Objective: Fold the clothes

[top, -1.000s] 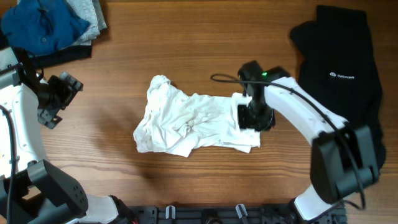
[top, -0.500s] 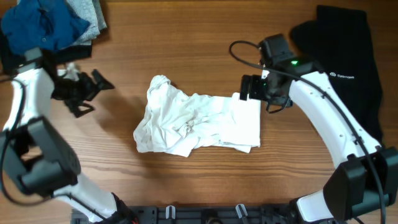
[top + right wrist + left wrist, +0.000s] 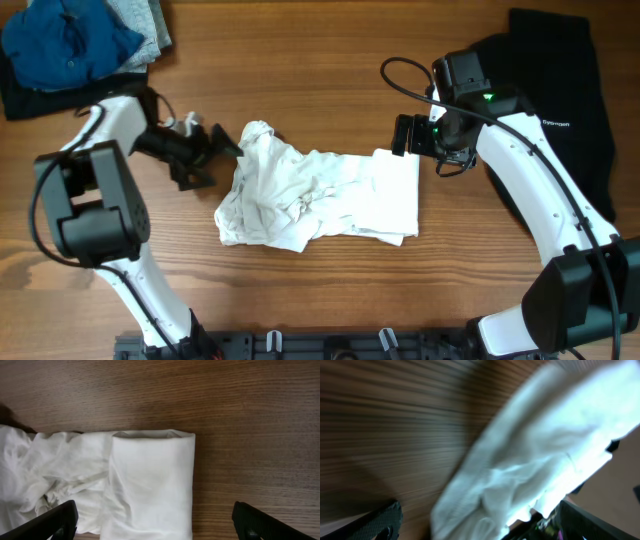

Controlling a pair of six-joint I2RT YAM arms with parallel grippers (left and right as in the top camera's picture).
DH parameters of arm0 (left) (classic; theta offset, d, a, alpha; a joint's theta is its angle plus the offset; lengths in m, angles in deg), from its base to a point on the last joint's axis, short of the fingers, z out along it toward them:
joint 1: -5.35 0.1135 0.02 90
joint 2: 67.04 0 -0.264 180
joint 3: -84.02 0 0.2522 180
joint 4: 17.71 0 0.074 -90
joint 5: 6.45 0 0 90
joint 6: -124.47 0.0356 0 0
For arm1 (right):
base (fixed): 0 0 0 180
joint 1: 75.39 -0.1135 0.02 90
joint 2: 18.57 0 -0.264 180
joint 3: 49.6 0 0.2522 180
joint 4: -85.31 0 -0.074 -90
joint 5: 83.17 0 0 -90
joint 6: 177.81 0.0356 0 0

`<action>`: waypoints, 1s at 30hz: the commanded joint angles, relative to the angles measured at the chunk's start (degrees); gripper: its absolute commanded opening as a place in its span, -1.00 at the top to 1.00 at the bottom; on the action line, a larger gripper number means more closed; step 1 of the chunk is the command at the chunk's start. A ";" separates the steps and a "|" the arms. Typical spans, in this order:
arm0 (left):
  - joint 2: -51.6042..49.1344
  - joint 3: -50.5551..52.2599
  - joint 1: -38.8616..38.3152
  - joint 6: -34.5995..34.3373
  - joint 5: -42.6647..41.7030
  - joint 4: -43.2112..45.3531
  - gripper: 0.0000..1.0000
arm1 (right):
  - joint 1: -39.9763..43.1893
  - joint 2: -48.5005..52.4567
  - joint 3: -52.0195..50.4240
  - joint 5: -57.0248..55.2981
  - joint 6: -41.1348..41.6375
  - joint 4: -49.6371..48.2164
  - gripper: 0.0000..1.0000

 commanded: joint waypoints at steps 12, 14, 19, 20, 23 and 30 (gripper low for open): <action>-3.98 0.13 -11.41 4.74 4.24 -4.87 -0.25 | 0.07 -0.15 0.52 0.92 -1.86 -0.46 -0.99; -3.98 0.13 -11.39 4.74 4.55 -4.85 0.14 | 0.07 -0.15 0.52 0.92 -1.86 -0.46 -0.99; -3.96 0.13 -10.45 4.00 4.61 -4.44 0.92 | 0.07 -0.15 0.52 0.90 -1.86 -0.44 -0.99; -3.96 0.13 -10.03 3.39 5.25 -4.44 0.92 | 0.07 -0.15 0.52 0.92 -1.84 -0.44 -0.99; -3.96 0.02 -7.65 -2.21 12.76 -4.48 0.92 | 0.07 -0.15 0.52 0.90 -1.86 -0.44 -0.99; -3.96 -5.16 3.85 -14.49 31.21 -8.68 0.92 | 0.07 -0.15 0.52 0.92 -1.86 -0.46 -1.00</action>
